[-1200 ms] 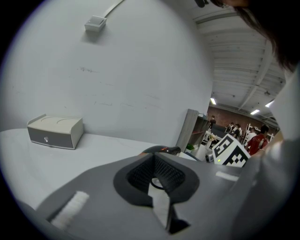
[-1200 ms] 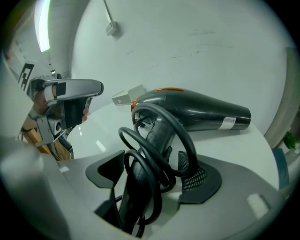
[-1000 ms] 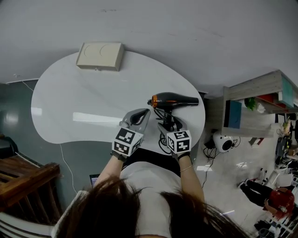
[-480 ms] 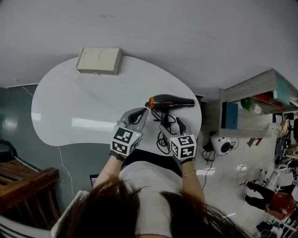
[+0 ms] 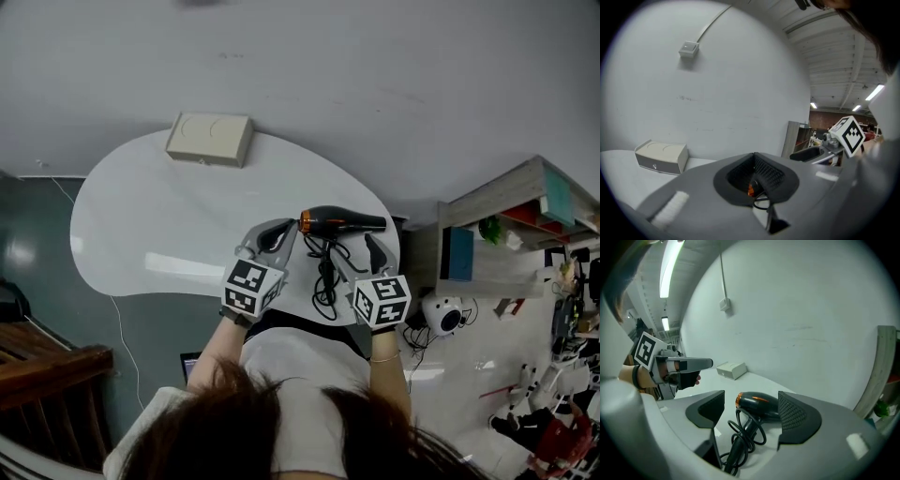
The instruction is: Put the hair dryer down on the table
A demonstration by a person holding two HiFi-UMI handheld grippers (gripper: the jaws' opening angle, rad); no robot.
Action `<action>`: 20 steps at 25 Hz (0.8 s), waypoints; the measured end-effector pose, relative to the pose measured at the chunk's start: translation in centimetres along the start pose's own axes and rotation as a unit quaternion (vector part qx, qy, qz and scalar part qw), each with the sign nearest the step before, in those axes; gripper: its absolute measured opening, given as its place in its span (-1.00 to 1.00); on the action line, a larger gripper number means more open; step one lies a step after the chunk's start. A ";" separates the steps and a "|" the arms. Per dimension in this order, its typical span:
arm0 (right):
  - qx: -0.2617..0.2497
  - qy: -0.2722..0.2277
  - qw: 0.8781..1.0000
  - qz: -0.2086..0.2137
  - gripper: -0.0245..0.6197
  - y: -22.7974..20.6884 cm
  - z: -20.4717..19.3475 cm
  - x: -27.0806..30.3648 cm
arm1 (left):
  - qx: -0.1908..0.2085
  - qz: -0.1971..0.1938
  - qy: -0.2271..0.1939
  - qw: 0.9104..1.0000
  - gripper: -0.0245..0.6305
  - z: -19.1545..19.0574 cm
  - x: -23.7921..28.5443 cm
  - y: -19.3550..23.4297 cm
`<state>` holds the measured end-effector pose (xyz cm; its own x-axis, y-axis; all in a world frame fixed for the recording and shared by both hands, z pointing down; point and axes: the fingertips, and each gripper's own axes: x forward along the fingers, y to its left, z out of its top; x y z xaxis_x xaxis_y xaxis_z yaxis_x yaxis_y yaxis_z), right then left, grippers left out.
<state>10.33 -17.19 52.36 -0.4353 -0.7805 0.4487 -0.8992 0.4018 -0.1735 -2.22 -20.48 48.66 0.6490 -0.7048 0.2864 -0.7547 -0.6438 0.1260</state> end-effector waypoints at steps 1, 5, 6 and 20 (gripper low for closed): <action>-0.003 -0.011 1.000 0.000 0.10 -0.1 0.9 -0.2 | 0.003 0.001 -0.006 1.000 -0.75 0.6 -0.1 -0.1; 0.000 -0.070 0.997 0.009 0.10 0.0 5.1 -1.5 | 0.017 0.006 -0.035 0.999 -0.75 3.3 -0.9 -0.3; 0.001 -0.086 0.996 0.015 0.10 0.2 6.3 -1.9 | 0.021 0.008 -0.042 0.999 -0.75 4.0 -1.1 -0.3; -0.067 -0.211 0.972 0.073 -0.28 3.5 16.4 -6.6 | 0.037 0.044 -0.110 0.992 -0.75 9.8 -4.0 0.8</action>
<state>9.34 -18.52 34.44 -0.5623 -0.8266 0.0228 -0.8252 0.5592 -0.0802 -4.48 -21.12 38.29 0.5922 -0.8021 0.0773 -0.8057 -0.5911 0.0382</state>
